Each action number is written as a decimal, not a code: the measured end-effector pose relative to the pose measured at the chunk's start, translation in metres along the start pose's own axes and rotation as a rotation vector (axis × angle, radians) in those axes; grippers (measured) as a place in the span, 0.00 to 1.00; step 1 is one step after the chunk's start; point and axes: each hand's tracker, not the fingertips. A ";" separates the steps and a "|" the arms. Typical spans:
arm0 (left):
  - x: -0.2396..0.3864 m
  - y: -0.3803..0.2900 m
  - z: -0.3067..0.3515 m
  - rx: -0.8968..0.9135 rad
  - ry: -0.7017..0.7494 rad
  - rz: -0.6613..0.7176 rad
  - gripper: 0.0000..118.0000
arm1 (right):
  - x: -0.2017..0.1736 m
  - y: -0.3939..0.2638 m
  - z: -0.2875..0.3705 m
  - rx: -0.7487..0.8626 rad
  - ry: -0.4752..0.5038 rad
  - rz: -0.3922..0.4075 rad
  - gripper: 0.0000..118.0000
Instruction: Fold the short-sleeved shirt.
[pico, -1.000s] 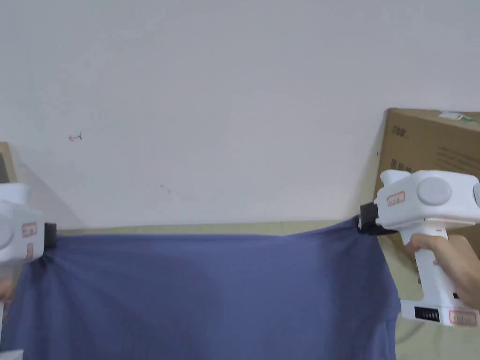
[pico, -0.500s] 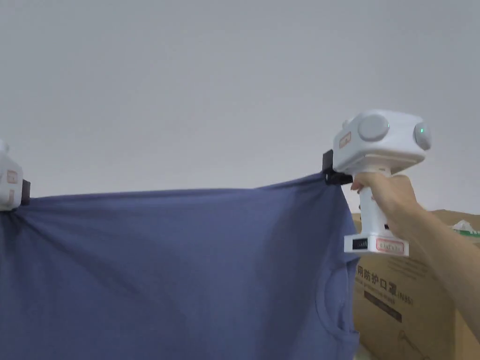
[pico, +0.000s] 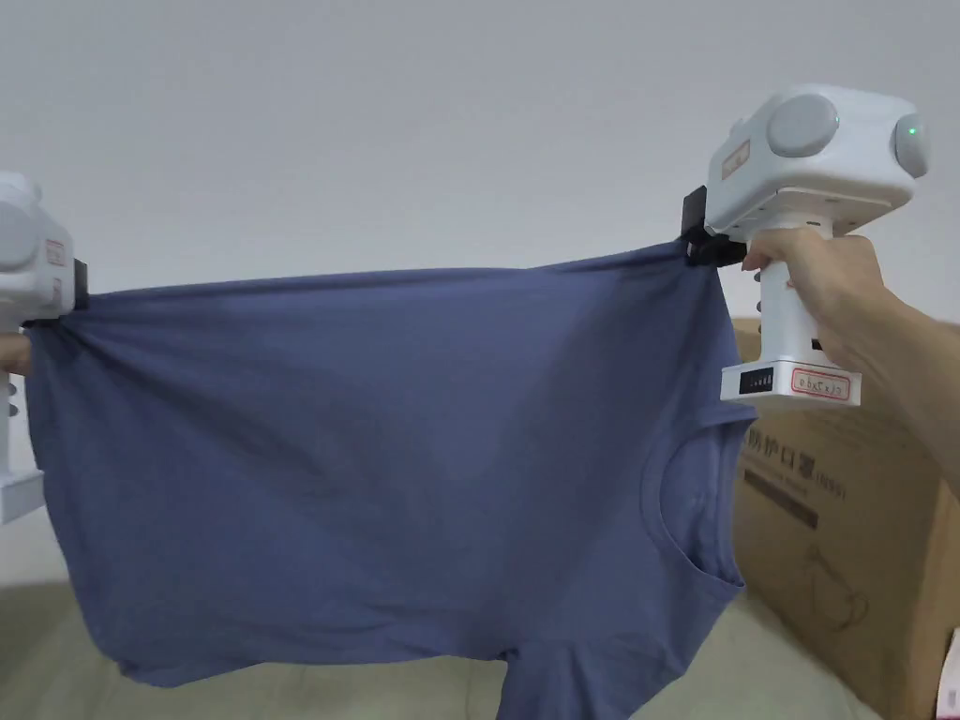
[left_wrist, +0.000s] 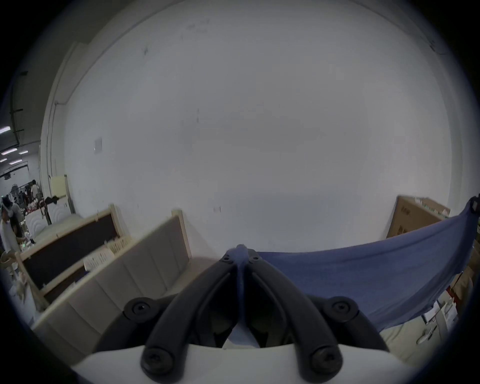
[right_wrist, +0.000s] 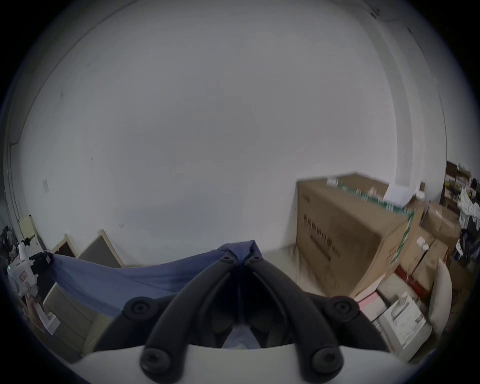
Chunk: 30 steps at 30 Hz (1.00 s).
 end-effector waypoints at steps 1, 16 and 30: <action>0.002 -0.020 -0.016 -0.043 0.002 -0.021 0.01 | 0.003 -0.022 -0.020 -0.046 -0.006 -0.002 0.03; 0.027 -0.399 -0.118 -0.689 0.052 -0.086 0.02 | 0.064 -0.397 -0.227 -0.736 -0.055 0.009 0.03; -0.034 -0.426 0.031 -0.625 -0.040 -0.024 0.02 | 0.088 -0.444 -0.052 -0.681 0.033 0.011 0.03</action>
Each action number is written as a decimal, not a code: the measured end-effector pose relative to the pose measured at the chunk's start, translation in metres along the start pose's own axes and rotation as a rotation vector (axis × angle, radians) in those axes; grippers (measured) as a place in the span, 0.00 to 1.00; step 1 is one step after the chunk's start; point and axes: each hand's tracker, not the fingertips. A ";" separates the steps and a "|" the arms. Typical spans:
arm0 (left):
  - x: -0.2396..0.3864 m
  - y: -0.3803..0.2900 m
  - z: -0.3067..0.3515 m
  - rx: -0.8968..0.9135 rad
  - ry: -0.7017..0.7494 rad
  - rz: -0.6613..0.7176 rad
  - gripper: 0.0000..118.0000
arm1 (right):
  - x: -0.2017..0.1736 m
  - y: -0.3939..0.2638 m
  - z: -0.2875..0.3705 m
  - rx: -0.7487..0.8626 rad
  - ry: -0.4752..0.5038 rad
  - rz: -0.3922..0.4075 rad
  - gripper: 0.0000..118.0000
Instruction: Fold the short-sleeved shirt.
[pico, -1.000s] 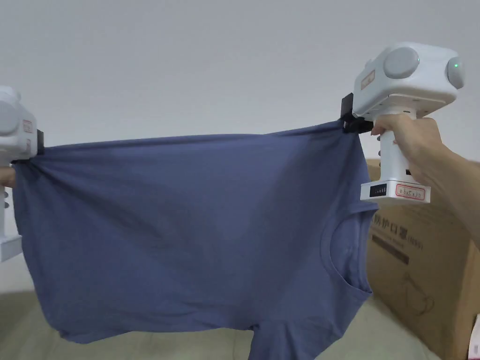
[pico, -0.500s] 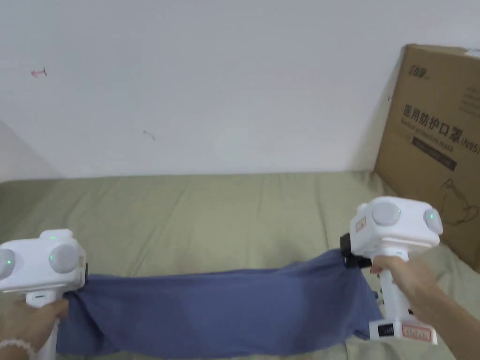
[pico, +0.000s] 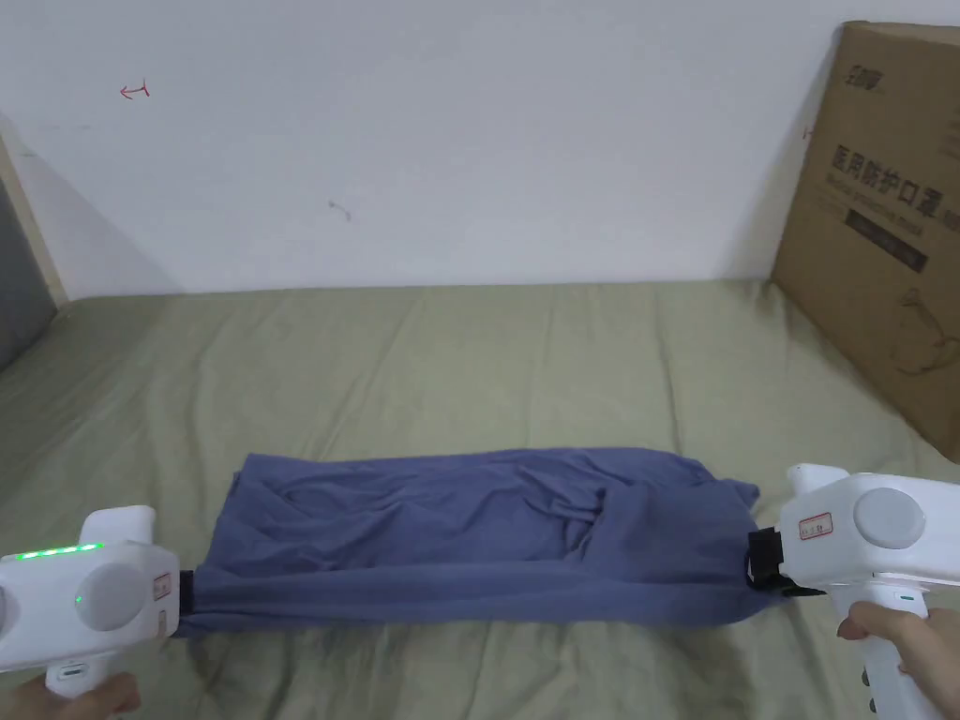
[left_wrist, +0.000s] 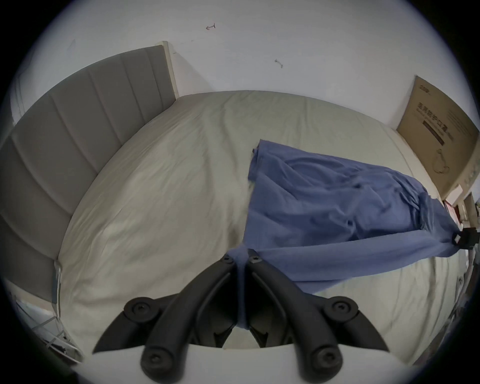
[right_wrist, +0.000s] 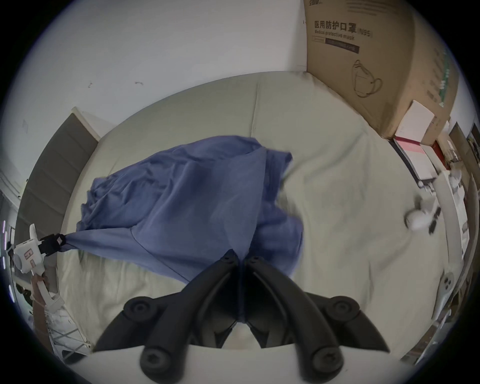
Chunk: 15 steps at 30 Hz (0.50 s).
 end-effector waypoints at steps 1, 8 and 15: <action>-0.005 -0.014 0.013 0.008 -0.003 -0.007 0.02 | 0.000 -0.018 0.015 0.010 -0.001 0.003 0.03; -0.033 -0.144 0.091 -0.022 -0.020 -0.044 0.02 | 0.016 -0.144 0.082 -0.014 -0.001 0.012 0.03; -0.054 -0.221 0.135 -0.038 0.016 -0.071 0.02 | 0.025 -0.251 0.113 -0.073 0.014 -0.019 0.03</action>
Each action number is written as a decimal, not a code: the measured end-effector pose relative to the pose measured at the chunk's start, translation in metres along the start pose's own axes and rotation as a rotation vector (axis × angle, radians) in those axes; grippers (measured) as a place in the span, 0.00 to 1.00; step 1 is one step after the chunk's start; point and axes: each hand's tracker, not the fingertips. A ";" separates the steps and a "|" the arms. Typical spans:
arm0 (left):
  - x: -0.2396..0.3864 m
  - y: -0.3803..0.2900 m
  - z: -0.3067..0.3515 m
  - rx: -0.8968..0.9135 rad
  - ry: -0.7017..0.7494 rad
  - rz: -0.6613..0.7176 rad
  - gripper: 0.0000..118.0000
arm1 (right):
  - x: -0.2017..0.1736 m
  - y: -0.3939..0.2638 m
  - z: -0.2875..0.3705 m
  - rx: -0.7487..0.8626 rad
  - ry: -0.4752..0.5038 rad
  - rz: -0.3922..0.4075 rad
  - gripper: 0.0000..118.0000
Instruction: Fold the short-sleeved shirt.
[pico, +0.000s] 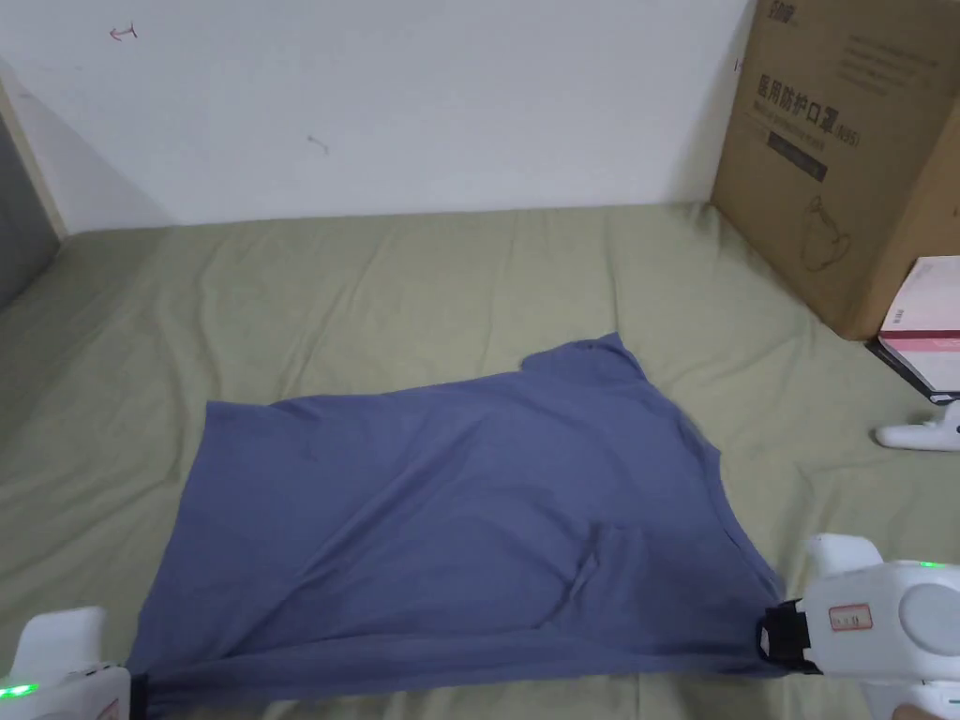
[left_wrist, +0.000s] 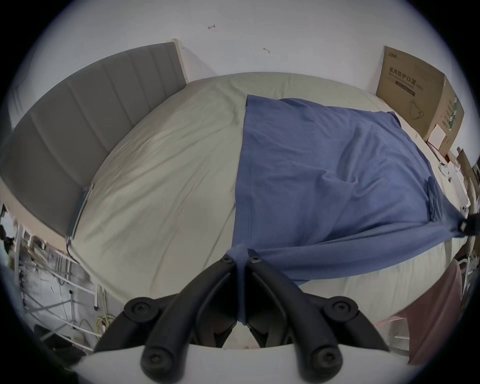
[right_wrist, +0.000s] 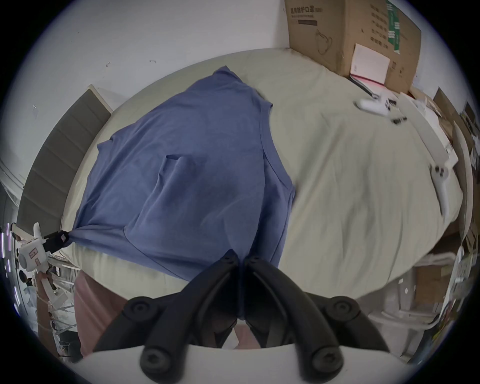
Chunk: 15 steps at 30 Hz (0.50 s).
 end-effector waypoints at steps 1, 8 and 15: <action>0.000 -0.005 0.002 -0.002 0.000 0.013 0.02 | 0.001 -0.006 -0.001 -0.001 0.005 -0.011 0.03; -0.008 -0.006 0.015 0.003 -0.037 0.093 0.83 | -0.004 -0.010 0.006 0.043 -0.047 0.000 0.68; -0.002 -0.024 0.050 0.021 -0.123 0.117 0.06 | -0.031 -0.019 0.039 0.129 0.005 0.140 0.32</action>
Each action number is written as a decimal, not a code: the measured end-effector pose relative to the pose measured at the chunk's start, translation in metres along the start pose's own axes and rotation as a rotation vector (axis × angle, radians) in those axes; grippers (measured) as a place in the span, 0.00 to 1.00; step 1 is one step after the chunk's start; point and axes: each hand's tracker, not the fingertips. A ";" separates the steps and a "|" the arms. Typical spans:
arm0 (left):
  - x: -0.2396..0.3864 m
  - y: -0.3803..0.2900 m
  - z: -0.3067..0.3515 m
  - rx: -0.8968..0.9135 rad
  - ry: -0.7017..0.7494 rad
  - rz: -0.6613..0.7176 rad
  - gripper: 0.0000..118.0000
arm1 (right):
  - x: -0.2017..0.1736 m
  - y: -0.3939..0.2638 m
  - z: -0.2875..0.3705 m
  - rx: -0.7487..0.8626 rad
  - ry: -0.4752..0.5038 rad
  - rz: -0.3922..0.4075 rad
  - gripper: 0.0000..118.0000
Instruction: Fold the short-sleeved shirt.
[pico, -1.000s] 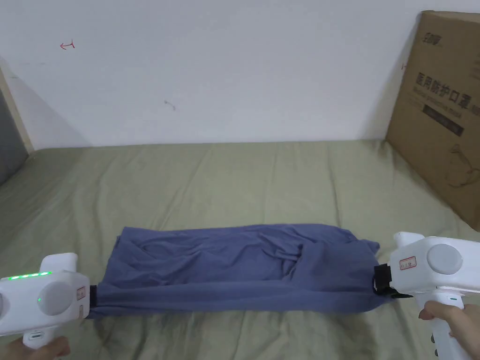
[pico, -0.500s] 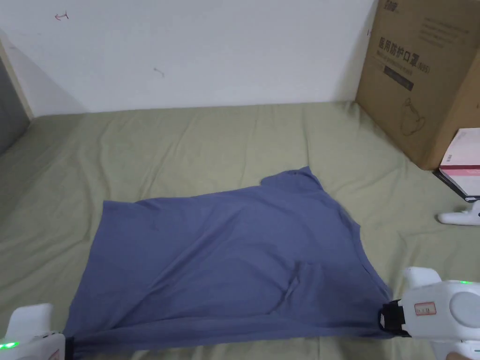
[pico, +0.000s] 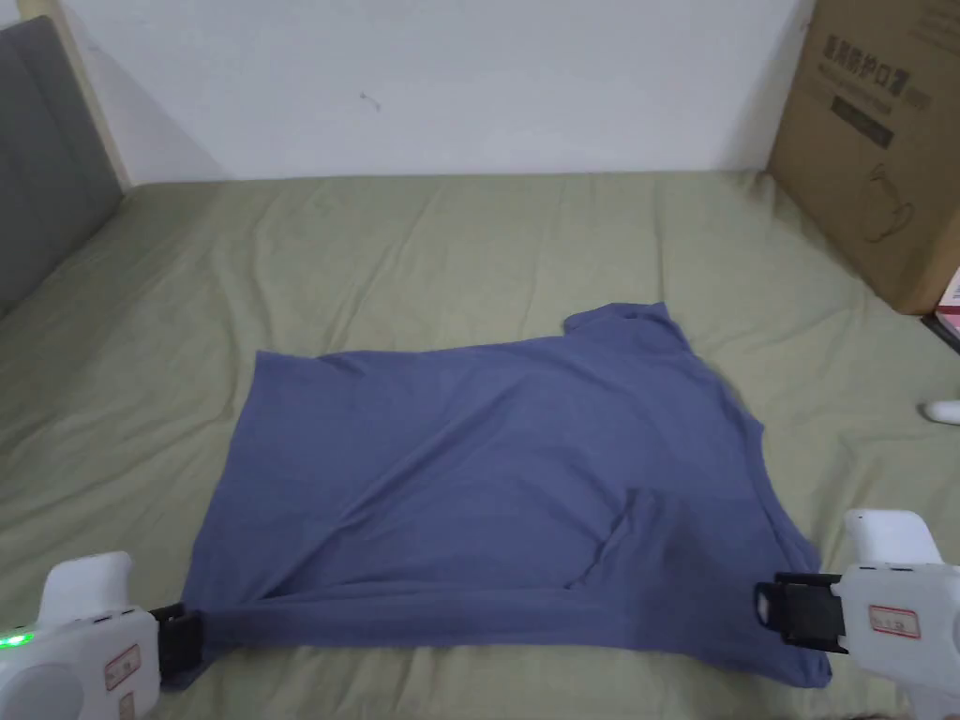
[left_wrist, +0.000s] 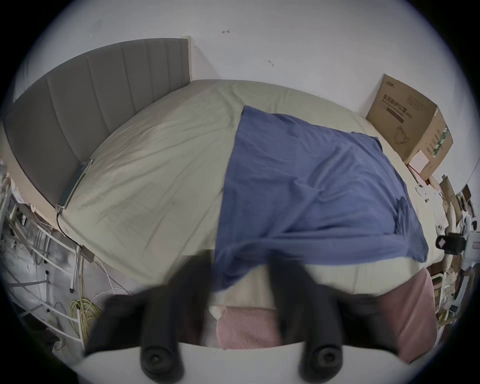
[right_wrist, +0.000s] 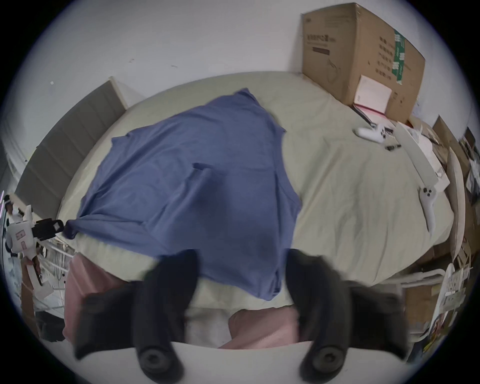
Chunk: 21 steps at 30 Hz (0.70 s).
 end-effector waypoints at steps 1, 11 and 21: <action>0.001 -0.006 -0.001 -0.003 0.011 0.000 0.00 | -0.005 -0.004 0.000 0.000 -0.013 -0.007 0.01; -0.016 -0.004 -0.004 0.000 0.023 0.051 0.79 | 0.002 -0.026 -0.021 -0.066 -0.013 -0.067 0.00; -0.008 0.002 -0.059 -0.148 -0.011 0.089 0.00 | 0.009 -0.028 -0.033 -0.110 -0.032 -0.103 0.00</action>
